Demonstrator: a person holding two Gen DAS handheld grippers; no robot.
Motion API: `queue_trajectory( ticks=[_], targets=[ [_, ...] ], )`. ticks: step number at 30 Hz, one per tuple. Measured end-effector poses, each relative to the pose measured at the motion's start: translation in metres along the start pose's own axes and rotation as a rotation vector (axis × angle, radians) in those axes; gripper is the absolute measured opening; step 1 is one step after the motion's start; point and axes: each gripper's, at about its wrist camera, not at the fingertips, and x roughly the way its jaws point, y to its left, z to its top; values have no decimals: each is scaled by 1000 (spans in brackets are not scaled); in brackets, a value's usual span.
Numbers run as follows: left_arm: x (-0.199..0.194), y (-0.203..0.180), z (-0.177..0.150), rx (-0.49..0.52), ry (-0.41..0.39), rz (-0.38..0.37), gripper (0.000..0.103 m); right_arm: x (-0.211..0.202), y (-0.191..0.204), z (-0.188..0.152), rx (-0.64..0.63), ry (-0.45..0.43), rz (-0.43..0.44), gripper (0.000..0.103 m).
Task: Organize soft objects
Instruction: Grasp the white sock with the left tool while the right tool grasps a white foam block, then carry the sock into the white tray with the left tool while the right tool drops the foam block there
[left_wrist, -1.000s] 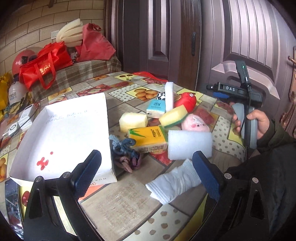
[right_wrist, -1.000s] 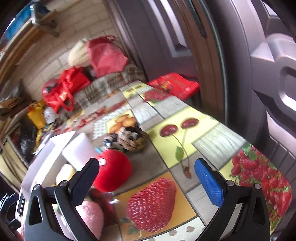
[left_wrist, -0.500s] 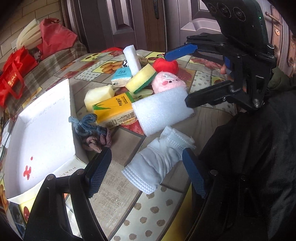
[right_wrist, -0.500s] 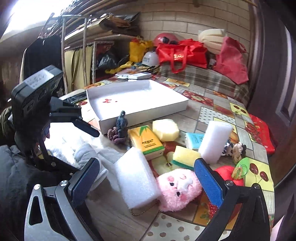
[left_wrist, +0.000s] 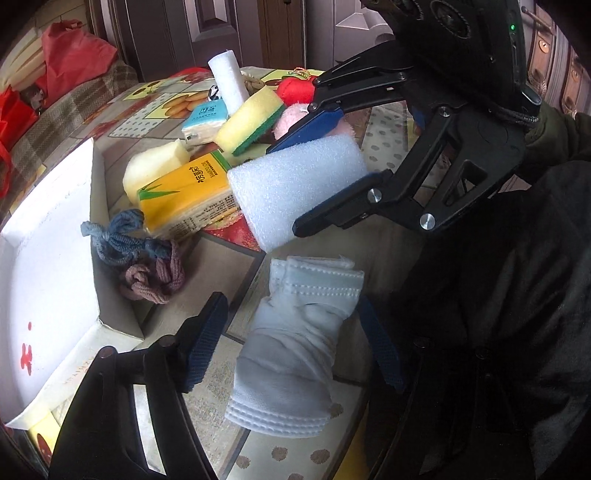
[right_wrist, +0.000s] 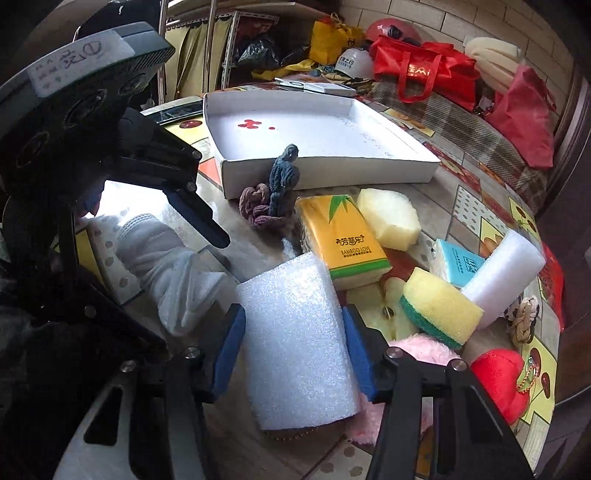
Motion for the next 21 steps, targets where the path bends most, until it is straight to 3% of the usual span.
queue_trajectory(
  ticks=[1,3,9,14,18,21],
  targets=[
    [-2,1,-2,-12,-10,-4,43,-3,-4,-1,21,-16,-6,53],
    [-4,1,-5,-17,-27,31,39,-11,-12,0,76,-60,1,28],
    [-11,5,-11,-41,-39,87,38,-35,-21,4,176,-190,-17,28],
    [-27,11,-15,-86,-121,136,38,-40,-21,8,199,-235,-10,28],
    [-58,28,-24,-192,-284,216,38,-52,-26,11,242,-304,-18,27],
    [-80,46,-33,-293,-422,350,38,-60,-29,17,273,-369,-34,27]
  ],
)
